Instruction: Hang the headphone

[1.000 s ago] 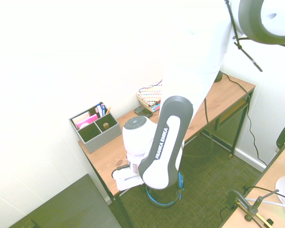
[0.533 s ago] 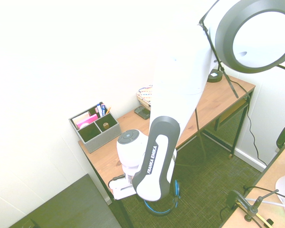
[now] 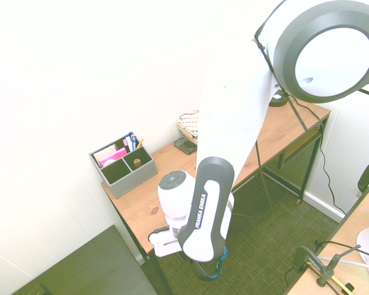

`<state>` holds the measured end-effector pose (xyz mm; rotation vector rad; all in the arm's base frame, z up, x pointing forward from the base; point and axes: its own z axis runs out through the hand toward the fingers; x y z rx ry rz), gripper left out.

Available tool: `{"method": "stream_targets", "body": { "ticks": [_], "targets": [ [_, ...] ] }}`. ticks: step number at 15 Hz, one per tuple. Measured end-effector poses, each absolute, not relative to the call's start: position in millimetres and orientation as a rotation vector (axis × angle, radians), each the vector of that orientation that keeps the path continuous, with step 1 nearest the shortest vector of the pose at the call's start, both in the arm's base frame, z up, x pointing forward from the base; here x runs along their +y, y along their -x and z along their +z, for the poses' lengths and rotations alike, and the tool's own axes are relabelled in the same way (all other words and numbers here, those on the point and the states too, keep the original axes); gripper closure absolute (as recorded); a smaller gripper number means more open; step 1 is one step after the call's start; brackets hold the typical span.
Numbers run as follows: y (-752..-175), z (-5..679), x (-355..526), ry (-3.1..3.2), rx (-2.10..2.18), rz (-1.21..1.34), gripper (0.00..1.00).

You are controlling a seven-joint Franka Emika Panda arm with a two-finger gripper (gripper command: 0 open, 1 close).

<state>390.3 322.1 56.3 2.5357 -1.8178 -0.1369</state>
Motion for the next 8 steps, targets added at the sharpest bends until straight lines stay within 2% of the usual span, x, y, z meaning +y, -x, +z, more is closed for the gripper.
{"method": "stream_targets", "body": {
  "ticks": [8],
  "targets": [
    [-374,178,227,-2.638,-1.547,-0.058,0.0]
  ]
}}
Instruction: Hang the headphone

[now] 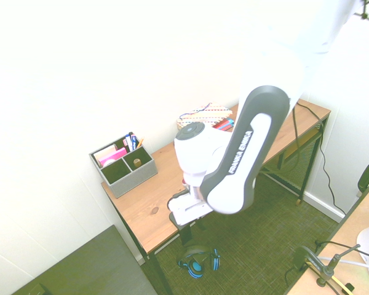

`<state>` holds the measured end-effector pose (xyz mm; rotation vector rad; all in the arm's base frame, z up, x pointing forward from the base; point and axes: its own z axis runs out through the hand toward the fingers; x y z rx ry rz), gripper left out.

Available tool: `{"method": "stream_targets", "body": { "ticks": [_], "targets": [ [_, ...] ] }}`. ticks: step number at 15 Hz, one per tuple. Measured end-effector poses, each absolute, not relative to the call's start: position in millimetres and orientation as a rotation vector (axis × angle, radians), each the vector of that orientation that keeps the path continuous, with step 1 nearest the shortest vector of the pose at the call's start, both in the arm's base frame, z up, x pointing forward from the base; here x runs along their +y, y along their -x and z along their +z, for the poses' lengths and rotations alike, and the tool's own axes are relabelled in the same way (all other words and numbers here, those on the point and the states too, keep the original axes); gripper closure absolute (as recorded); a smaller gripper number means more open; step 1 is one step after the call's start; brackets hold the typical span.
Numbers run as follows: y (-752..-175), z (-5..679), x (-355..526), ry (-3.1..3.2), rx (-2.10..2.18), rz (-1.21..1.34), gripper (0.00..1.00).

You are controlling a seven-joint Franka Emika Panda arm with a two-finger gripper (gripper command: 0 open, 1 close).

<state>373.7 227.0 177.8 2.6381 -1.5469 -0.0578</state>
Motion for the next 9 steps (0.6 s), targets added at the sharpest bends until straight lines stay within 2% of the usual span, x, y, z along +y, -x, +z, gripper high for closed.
{"method": "stream_targets", "body": {
  "ticks": [5,9],
  "targets": [
    [-363,236,109,-2.677,-1.359,0.009,0.0],
    [-383,285,49,-2.791,-1.397,-0.015,0.0]
  ]
}}
